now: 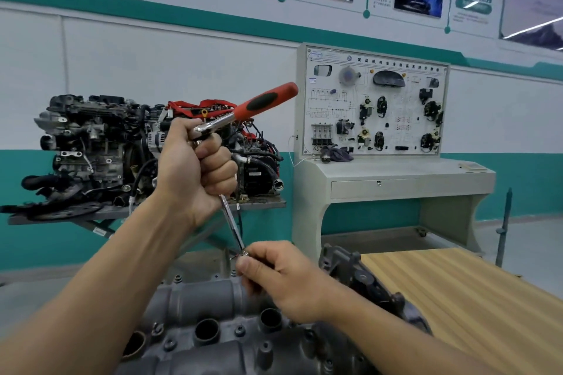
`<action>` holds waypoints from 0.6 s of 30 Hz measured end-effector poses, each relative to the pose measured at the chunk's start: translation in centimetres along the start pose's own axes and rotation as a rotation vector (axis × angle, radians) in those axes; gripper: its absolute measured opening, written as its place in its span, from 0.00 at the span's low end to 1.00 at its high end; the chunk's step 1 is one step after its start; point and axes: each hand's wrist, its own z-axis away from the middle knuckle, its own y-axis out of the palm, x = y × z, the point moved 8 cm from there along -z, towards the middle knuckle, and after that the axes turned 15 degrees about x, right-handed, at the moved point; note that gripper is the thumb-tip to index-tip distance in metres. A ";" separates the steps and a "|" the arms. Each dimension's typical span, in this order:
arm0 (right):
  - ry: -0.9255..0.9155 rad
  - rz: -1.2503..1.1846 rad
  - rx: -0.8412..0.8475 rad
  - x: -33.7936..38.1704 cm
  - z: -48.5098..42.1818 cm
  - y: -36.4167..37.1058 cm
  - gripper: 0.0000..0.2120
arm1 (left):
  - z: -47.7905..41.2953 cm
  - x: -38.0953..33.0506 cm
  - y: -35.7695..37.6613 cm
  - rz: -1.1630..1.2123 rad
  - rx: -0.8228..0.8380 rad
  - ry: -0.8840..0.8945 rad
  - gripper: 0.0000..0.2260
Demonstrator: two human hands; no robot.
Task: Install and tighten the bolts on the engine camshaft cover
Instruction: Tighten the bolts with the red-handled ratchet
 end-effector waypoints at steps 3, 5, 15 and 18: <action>-0.015 -0.011 -0.131 -0.6 -0.7 0.1 0.15 | -0.3 -0.6 -0.3 -0.049 -0.010 0.029 0.18; -0.003 0.007 -0.176 -1.0 -1.1 0.3 0.15 | -0.7 -0.2 -0.4 -0.083 -0.010 0.015 0.19; -0.010 0.077 -0.186 -1.6 -0.5 0.4 0.16 | -1.4 2.1 0.8 -0.102 0.104 -0.116 0.21; -0.015 0.057 -0.237 -1.6 -0.2 0.2 0.15 | -1.3 1.7 0.6 -0.106 0.066 -0.078 0.20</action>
